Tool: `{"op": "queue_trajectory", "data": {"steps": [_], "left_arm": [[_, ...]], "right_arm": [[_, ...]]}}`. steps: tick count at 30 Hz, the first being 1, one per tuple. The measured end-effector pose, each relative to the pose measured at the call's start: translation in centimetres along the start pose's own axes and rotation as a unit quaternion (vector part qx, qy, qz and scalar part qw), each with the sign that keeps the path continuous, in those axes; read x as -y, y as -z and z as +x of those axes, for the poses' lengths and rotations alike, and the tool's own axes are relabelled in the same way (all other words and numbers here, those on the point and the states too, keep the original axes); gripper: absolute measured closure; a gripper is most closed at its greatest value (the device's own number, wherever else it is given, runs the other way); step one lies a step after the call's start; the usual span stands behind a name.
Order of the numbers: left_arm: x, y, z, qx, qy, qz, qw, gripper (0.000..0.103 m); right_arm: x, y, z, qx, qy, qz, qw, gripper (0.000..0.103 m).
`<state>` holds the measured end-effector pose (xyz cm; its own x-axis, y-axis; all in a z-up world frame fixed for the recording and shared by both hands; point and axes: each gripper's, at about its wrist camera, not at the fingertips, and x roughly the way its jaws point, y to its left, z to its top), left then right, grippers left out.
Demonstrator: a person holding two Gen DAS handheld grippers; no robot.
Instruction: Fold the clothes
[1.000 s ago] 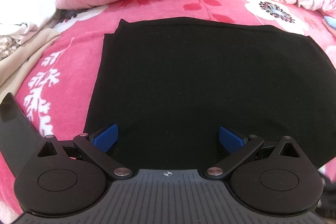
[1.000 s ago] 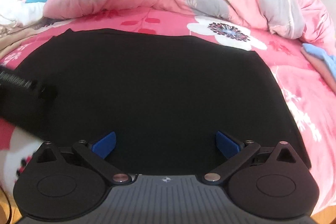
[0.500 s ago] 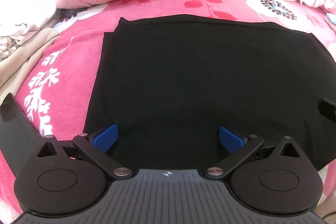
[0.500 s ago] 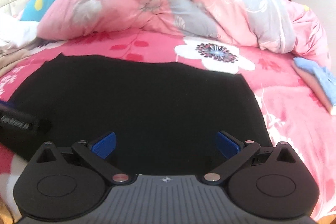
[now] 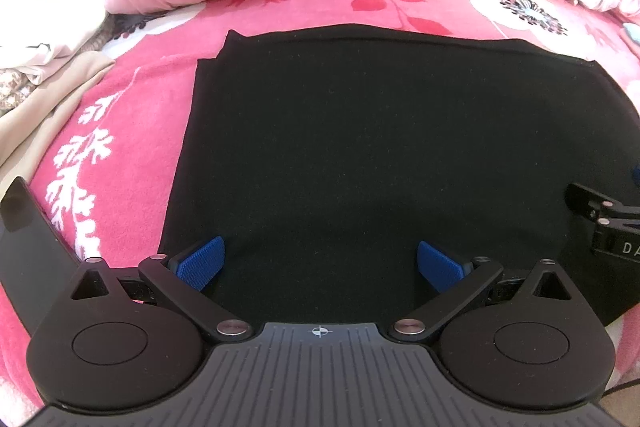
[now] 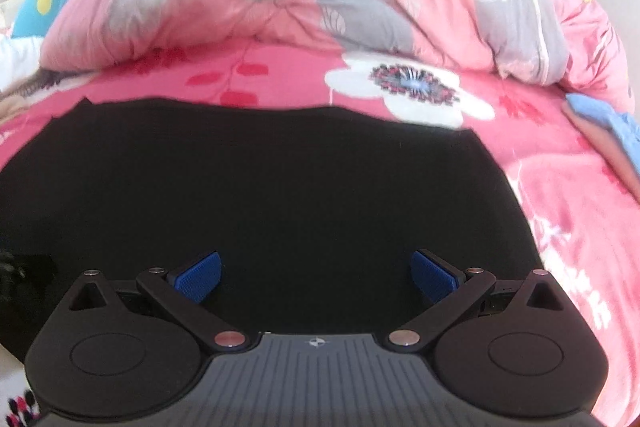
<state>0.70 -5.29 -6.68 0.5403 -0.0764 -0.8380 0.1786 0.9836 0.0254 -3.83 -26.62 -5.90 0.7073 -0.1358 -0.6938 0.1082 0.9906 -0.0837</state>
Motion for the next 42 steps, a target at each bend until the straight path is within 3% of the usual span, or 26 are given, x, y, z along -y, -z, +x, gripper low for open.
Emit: {"op": "queue_trajectory", "data": {"steps": [31, 42], "left_arm": [[0.1, 0.0, 0.0, 0.0, -0.004, 0.003, 1.0, 0.0], [0.1, 0.1, 0.1, 0.002, -0.003, 0.006, 1.0, 0.0]], "right_arm": [[-0.1, 1.7, -0.3, 0.015, 0.007, 0.023, 1.0, 0.0], [-1.3, 5.1, -4.4, 0.018, -0.009, -0.008, 1.0, 0.0]]}}
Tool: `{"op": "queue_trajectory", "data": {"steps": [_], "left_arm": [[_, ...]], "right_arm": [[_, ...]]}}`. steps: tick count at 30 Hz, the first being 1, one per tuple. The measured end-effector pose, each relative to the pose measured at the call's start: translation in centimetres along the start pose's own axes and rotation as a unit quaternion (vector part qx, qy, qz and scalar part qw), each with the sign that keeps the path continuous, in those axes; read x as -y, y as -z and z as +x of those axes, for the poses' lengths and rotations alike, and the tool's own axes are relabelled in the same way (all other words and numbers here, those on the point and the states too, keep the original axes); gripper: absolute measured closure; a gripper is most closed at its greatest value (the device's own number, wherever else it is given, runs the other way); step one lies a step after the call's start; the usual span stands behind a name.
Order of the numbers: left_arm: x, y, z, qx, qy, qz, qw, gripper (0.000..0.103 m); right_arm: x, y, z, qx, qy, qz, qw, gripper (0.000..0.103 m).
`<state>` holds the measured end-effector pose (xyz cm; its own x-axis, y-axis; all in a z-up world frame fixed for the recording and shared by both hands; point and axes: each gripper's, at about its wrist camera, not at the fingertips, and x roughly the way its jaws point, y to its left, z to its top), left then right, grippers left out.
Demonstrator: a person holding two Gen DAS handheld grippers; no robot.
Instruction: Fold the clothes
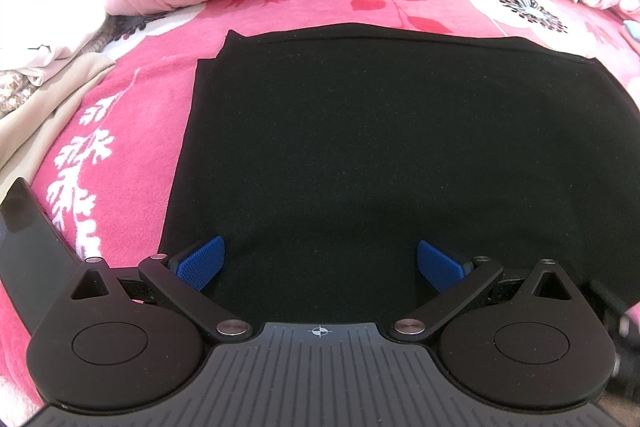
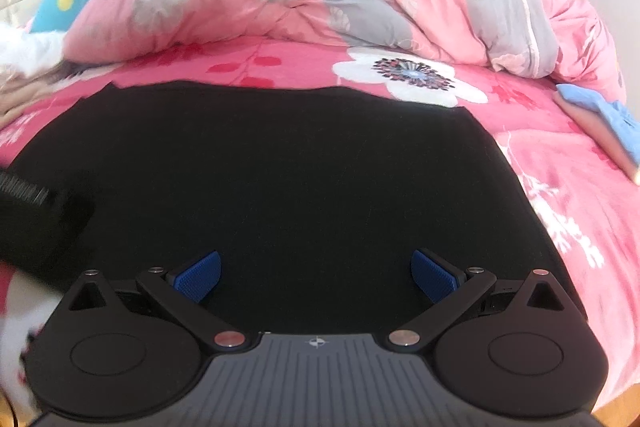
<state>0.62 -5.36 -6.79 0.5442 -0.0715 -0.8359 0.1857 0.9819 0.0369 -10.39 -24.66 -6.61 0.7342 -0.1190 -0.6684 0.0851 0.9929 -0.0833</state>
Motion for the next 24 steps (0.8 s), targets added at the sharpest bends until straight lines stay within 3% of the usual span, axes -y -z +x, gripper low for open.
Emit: {"op": "queue_trajectory", "data": {"steps": [7, 13, 19, 24], "left_arm": [[0.4, 0.4, 0.1, 0.014, -0.006, 0.011, 0.9998, 0.0], [0.0, 0.4, 0.1, 0.02, 0.005, 0.01, 0.9997, 0.0], [-1.3, -0.1, -0.2, 0.013, 0.042, -0.015, 0.9989, 0.0], [-2.9, -0.5, -1.9, 0.024, 0.078, -0.065, 0.9946, 0.0]], "right_arm": [[-0.6, 2.2, -2.0, -0.007, -0.017, -0.002, 1.0, 0.0], [-0.9, 2.5, -2.3, -0.008, -0.006, 0.01, 1.0, 0.0], [-0.3, 2.9, -2.3, -0.017, -0.003, 0.071, 0.997, 0.0], [-0.1, 3.3, -2.7, -0.012, -0.01, 0.069, 0.997, 0.0]]}}
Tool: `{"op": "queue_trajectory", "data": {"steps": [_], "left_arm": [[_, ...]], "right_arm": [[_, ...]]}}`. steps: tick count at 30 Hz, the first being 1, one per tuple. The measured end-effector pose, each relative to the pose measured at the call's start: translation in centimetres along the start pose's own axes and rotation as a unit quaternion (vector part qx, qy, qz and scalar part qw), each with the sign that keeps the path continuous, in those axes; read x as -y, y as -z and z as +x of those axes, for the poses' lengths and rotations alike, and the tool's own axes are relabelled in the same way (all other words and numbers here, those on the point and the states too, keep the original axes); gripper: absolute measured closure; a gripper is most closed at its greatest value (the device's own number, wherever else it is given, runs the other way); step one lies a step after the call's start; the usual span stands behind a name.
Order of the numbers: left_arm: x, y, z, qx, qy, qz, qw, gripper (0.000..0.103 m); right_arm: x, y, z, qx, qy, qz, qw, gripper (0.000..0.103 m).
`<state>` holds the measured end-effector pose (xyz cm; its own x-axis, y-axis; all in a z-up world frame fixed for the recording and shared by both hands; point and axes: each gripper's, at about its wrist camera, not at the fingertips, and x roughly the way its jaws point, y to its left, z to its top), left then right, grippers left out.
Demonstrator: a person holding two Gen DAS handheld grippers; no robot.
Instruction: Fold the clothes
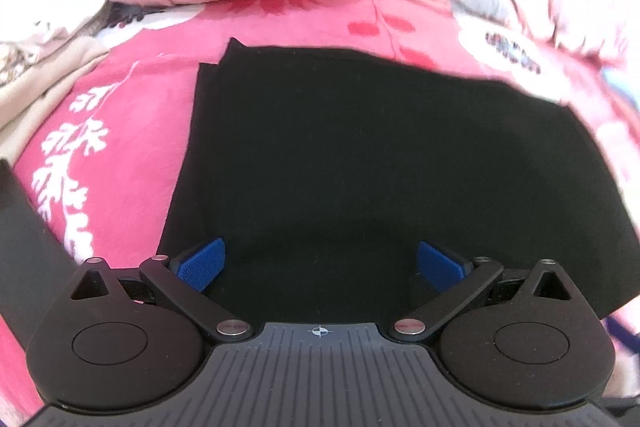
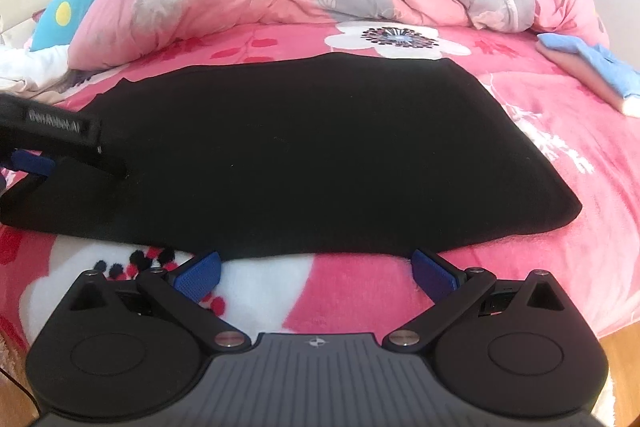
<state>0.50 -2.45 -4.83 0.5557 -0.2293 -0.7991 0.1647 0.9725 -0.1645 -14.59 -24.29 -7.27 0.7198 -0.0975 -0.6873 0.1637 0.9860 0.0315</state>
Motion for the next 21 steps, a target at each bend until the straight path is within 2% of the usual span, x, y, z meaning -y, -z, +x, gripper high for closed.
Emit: {"op": "queue_trajectory", "data": {"steps": [6, 11, 17, 21], "left_arm": [[-1.2, -0.5, -3.8, 0.05, 0.011, -0.032, 0.9982, 0.0], [-2.6, -0.9, -6.2, 0.091, 0.013, -0.051, 0.9945, 0.003], [-3.8, -0.8, -7.8, 0.115, 0.011, -0.048, 0.9921, 0.005], [-4.6, -0.4, -8.1, 0.118, 0.015, -0.054, 0.9915, 0.005]], "right_arm": [[0.6, 0.5, -0.8, 0.022, -0.02, -0.012, 0.999, 0.0], [0.2, 0.4, -3.0, 0.071, -0.065, -0.016, 0.995, 0.0], [-3.5, 0.3, -4.5, 0.109, -0.109, -0.091, 0.984, 0.0], [-7.0, 0.2, -4.4, 0.119, -0.136, -0.163, 0.97, 0.0]]}}
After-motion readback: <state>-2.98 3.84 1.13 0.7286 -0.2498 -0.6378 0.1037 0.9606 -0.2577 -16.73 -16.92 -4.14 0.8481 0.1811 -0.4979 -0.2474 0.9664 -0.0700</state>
